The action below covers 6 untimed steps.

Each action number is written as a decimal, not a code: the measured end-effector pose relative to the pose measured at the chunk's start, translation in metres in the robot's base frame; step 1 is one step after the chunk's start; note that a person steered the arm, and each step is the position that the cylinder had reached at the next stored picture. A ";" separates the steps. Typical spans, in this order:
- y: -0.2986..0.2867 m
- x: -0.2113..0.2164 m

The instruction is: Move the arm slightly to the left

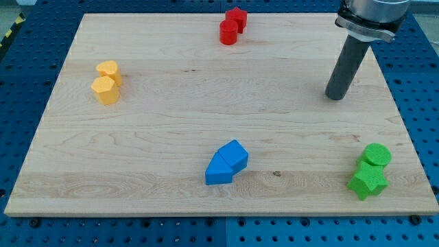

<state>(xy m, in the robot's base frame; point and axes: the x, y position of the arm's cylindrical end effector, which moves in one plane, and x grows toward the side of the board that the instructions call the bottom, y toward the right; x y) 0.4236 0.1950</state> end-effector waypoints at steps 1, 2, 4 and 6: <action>0.000 0.000; 0.000 0.002; -0.002 0.002; -0.005 0.002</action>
<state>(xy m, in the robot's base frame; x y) 0.4253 0.1897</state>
